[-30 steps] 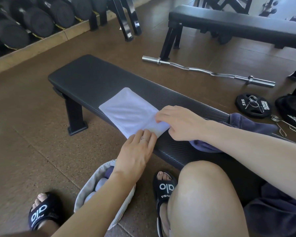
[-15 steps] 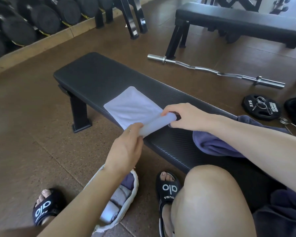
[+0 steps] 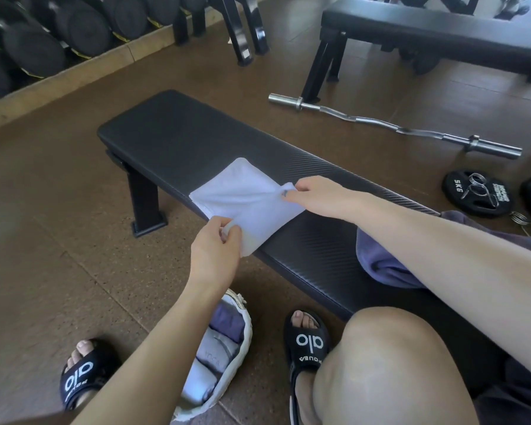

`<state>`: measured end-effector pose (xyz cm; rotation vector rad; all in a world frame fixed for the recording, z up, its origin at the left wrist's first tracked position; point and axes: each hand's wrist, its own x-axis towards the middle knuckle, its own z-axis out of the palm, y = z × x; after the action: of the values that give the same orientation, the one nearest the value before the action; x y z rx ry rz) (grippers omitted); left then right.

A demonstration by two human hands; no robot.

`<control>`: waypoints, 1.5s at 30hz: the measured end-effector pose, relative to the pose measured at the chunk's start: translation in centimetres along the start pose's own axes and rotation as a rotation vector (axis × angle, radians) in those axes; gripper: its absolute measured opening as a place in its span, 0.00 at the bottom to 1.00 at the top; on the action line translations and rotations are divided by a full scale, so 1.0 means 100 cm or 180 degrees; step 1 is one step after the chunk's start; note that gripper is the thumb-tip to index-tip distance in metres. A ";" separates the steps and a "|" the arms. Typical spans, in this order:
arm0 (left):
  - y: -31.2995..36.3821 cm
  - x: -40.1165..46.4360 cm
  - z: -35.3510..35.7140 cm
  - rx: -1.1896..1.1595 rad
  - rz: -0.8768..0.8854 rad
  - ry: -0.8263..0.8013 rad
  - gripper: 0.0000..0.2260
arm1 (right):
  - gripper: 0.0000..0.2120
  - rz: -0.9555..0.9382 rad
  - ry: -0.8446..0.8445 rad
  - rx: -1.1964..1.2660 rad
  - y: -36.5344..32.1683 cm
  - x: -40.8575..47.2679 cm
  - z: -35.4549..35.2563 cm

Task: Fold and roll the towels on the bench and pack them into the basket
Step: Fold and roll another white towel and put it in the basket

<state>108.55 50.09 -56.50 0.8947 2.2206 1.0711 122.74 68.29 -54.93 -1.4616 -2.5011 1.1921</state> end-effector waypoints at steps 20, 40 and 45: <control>0.026 -0.002 0.012 0.3384 0.2530 -0.0052 0.15 | 0.09 -0.1994 0.1681 -0.1178 0.003 0.001 0.034; -0.010 0.029 -0.021 0.2480 0.2477 -0.0419 0.11 | 0.14 -0.1150 -0.0153 -0.0591 -0.016 0.008 -0.007; -0.014 0.046 -0.035 0.1262 0.1862 -0.0463 0.07 | 0.13 -0.0902 -0.0186 0.0188 -0.016 0.021 -0.007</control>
<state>102.71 51.20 -56.46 1.8121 2.1305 0.7606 120.59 69.84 -54.23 -1.0287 -2.5740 1.2581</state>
